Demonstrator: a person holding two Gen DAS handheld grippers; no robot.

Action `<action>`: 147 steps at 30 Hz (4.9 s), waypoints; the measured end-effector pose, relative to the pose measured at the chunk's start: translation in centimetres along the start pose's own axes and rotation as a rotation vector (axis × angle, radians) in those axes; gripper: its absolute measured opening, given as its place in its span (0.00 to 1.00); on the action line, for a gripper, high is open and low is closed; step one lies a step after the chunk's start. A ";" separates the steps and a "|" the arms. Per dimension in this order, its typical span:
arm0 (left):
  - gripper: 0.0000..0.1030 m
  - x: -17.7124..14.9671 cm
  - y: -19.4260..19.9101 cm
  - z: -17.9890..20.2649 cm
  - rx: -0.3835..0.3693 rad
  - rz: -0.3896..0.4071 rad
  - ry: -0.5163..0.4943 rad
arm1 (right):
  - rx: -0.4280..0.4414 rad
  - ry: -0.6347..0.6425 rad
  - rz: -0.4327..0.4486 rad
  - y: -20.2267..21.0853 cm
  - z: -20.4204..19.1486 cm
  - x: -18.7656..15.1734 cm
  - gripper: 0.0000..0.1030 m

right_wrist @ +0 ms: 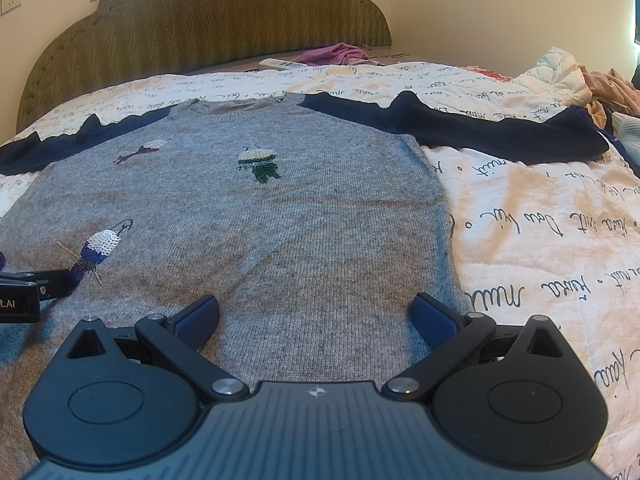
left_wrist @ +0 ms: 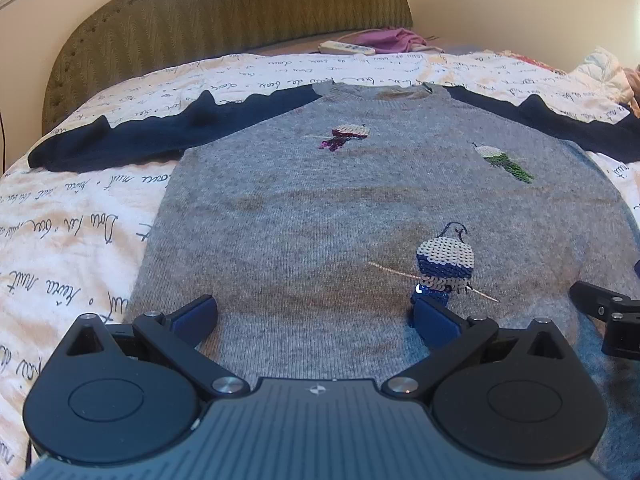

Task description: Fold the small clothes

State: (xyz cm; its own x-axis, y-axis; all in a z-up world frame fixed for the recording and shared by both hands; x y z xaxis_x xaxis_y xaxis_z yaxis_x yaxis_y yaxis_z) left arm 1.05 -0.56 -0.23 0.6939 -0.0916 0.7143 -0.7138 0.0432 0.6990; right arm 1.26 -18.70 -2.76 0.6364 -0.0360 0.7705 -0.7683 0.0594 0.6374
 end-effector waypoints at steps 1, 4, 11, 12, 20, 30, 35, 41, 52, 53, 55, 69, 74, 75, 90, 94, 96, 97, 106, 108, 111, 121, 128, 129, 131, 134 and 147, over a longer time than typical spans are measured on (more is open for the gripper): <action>0.99 0.4 0.0 0.0 -0.005 -0.007 -0.007 | 0.001 0.004 -0.003 0.1 0.0 0.1 1.00; 1.00 1.7 0.4 0.0 -0.018 0.004 -0.016 | 0.020 0.011 -0.019 0.3 0.1 1.0 1.00; 1.00 5.1 0.6 1.3 -0.067 0.148 -0.041 | 0.155 -0.077 0.120 1.4 5.6 6.6 1.00; 1.00 5.5 0.3 1.7 -0.064 0.164 -0.057 | 0.171 -0.097 0.134 1.1 7.0 7.5 1.00; 1.00 5.5 -5.4 1.9 -0.131 0.075 -0.009 | 0.058 -0.484 0.203 -4.8 24.6 13.7 1.00; 1.00 4.7 -6.3 1.4 -0.146 0.057 0.026 | 0.057 -0.986 0.169 -12.7 38.6 11.9 0.91; 1.00 4.8 -6.3 1.4 -0.148 0.060 0.028 | 0.003 -0.928 0.117 -15.3 38.4 12.2 0.39; 1.00 4.9 -6.2 1.1 -0.163 0.069 0.050 | -0.029 -0.835 0.168 -13.9 36.0 14.0 0.07; 1.00 4.8 -5.8 -0.4 -0.234 0.102 0.141 | 0.454 -0.453 0.103 -13.5 9.2 20.2 0.07; 1.00 4.8 -5.8 -0.5 -0.241 0.105 0.150 | 0.483 -0.427 0.074 -14.1 6.5 19.9 0.07; 1.00 4.8 -5.8 -0.7 -0.252 0.109 0.163 | 0.531 -0.375 0.006 -15.4 1.5 18.9 0.07; 1.00 6.3 -5.0 -1.5 -0.315 0.122 0.238 | 0.506 -0.478 0.032 -10.9 5.5 11.5 0.68; 0.99 12.4 -7.9 -2.4 -0.539 -0.013 0.471 | 0.464 -0.447 0.057 -10.4 8.0 7.0 0.65; 0.99 13.6 -8.9 -2.2 -0.569 -0.030 0.486 | 0.477 -0.467 0.070 -10.4 8.3 6.8 0.65; 0.05 17.0 -13.9 2.8 -0.288 -0.029 0.211 | 0.523 -0.522 0.087 -11.1 8.7 6.7 0.68; 0.05 17.9 -11.0 1.4 -0.262 0.052 0.180 | 0.522 -0.520 0.088 -11.0 8.7 6.6 0.68; 0.05 17.9 -9.8 0.1 -0.219 0.081 0.163 | 0.521 -0.519 0.089 -11.0 8.7 6.6 0.68; 0.05 17.7 -9.6 -0.7 -0.190 0.088 0.151 | 0.521 -0.519 0.089 -11.0 8.7 6.6 0.68; 0.33 14.7 -10.3 -4.2 -0.021 0.028 0.056 | 0.512 -0.502 0.080 -10.8 8.5 6.8 0.69; 0.51 14.7 -7.7 -4.3 -0.005 0.146 0.062 | 0.488 -0.475 0.055 -10.3 8.3 7.5 0.69; 0.88 14.6 -4.9 -4.3 -0.065 0.329 0.103 | 0.492 -0.484 0.103 -8.6 8.6 9.6 0.72; 0.78 14.6 -14.7 -0.8 -0.220 0.024 0.155 | 0.289 -0.256 0.025 -17.6 4.2 17.7 0.89; 0.76 14.0 -13.8 -1.4 -0.231 0.072 0.097 | 0.261 -0.176 0.067 -19.3 4.1 15.3 0.89; 0.75 14.1 -12.8 -2.1 -0.224 0.099 0.107 | 0.259 -0.171 0.067 -19.3 4.0 15.3 0.89; 0.81 13.9 -10.2 -4.8 -0.195 0.188 0.159 | 0.260 -0.167 0.068 -19.1 4.0 15.5 0.89; 0.99 13.6 -6.2 -12.1 -0.082 0.341 0.321 | 0.274 -0.185 0.072 -19.0 4.4 15.5 0.89; 0.85 10.8 -8.9 -42.6 0.100 0.266 1.164 | 0.273 -0.194 0.077 -19.0 4.3 15.4 0.89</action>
State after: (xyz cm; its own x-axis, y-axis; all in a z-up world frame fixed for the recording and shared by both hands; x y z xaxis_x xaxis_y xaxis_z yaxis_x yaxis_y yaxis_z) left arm 18.90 40.48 2.76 0.1561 0.8657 0.4756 -0.8166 -0.1578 0.5552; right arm 25.35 -24.69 -2.89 0.5715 -0.2323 0.7870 -0.8200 -0.1994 0.5365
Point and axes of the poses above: each gripper's, at about its wrist camera, not at the fingertips, and y roughly against the way its jaws point, z to its right, x to its top, the point moved 1 cm from there along -y, roughly the way its jaws point, and after that the axes turned 5 degrees about -x, right-handed, at the moved point
